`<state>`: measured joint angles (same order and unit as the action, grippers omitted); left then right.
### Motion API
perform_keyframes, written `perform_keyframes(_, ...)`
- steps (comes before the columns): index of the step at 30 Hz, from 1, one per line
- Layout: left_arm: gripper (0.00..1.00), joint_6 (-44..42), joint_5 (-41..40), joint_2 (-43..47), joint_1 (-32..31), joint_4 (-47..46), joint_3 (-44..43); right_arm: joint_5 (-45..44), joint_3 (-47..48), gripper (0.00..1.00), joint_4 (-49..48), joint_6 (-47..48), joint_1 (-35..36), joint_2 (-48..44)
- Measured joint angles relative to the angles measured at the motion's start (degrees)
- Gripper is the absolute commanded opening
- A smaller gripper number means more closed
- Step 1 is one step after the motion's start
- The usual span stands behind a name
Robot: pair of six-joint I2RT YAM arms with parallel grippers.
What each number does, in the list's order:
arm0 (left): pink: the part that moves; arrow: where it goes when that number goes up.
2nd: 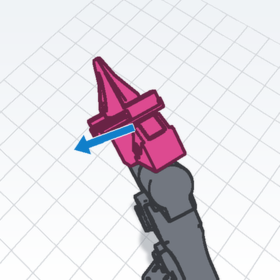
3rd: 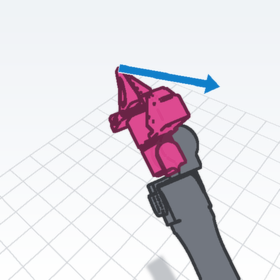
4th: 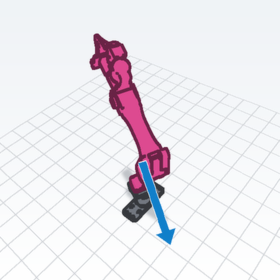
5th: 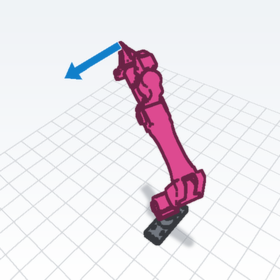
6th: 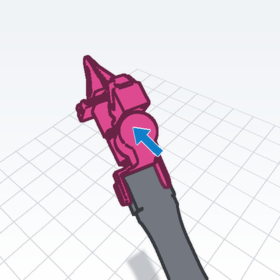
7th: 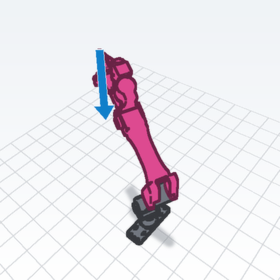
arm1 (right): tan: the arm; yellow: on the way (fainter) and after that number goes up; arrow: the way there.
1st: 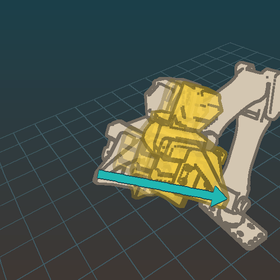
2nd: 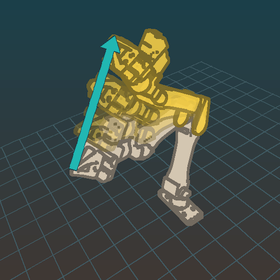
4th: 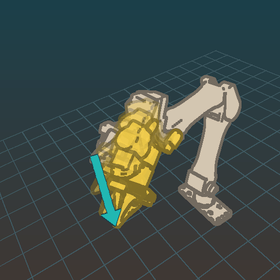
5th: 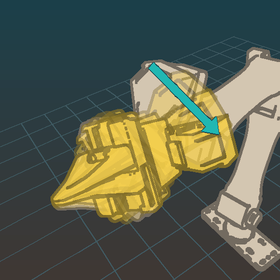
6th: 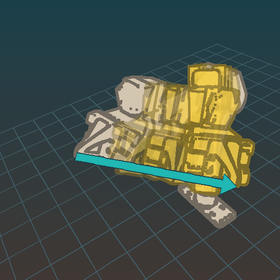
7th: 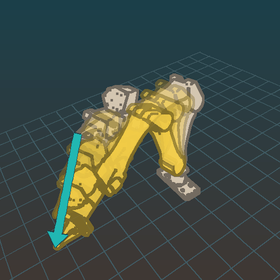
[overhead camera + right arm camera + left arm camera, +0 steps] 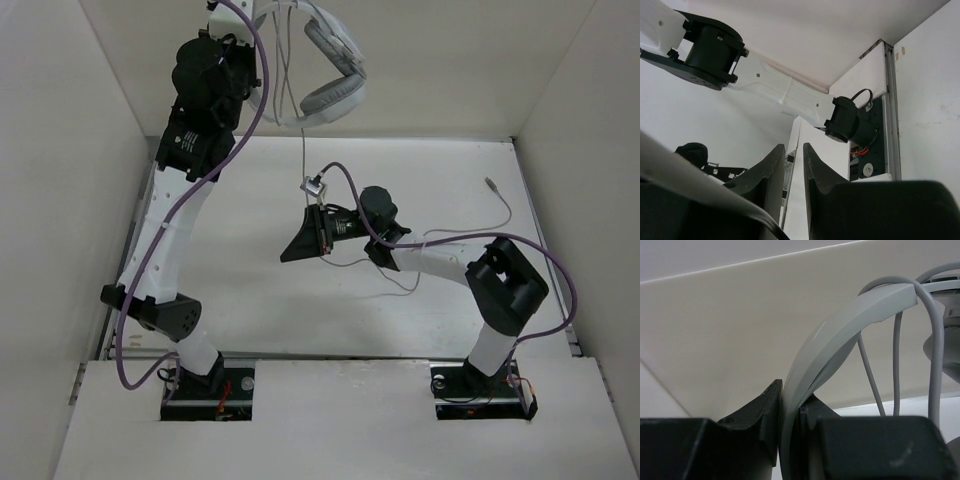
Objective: Wrap the headphones
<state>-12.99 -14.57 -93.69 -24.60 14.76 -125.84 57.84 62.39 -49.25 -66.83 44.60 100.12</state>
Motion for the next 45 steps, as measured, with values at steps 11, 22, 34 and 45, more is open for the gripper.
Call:
perform_keyframes(11,0.00,2.2,-8.0,-3.9,0.3,-1.7,-3.5,-0.7,0.9,0.13,7.3,5.4,0.3,0.0)
perform_keyframes(22,0.00,4.6,-12.1,-6.0,0.3,-2.9,-3.5,-0.7,6.5,0.04,18.4,13.8,2.9,0.0)
perform_keyframes(34,0.00,2.6,-14.7,-7.9,2.9,-7.7,5.5,-3.6,18.1,0.05,47.1,35.7,3.4,-3.0)
perform_keyframes(45,0.00,-2.6,-16.7,-6.3,-0.3,-9.4,28.7,-28.8,38.6,0.06,81.2,81.2,-1.0,-11.1)
